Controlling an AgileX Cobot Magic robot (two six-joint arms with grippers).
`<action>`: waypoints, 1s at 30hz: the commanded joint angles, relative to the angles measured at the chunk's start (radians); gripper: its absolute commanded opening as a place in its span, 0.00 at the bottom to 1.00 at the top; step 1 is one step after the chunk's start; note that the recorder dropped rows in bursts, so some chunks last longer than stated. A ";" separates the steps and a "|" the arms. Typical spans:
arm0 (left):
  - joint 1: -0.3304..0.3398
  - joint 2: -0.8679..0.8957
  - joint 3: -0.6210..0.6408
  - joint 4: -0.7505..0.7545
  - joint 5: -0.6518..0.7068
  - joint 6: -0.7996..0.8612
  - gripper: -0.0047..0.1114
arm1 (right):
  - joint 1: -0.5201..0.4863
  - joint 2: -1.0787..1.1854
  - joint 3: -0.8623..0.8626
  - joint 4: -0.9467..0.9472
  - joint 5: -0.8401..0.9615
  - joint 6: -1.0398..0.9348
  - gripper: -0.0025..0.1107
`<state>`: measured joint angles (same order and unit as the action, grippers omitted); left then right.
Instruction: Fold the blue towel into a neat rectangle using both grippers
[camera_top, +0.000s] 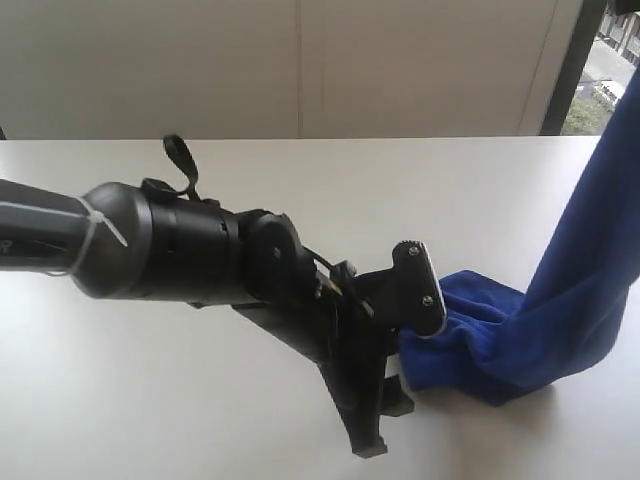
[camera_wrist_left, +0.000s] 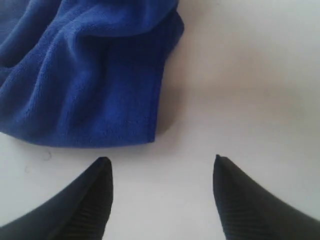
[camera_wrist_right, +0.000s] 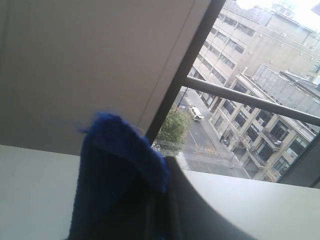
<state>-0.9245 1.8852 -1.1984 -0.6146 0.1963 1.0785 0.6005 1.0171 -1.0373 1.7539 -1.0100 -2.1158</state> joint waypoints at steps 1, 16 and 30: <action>-0.031 0.031 0.003 -0.059 -0.092 0.020 0.58 | -0.002 -0.003 -0.008 -0.009 -0.027 -0.019 0.02; -0.068 0.115 -0.001 -0.061 -0.251 -0.014 0.58 | -0.002 -0.003 -0.008 -0.009 -0.025 -0.019 0.02; -0.069 0.130 -0.001 -0.061 -0.312 -0.123 0.57 | -0.002 -0.003 -0.008 -0.009 -0.024 -0.019 0.02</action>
<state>-0.9870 2.0089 -1.1984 -0.6609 -0.1203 0.9766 0.6005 1.0171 -1.0373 1.7539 -1.0315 -2.1158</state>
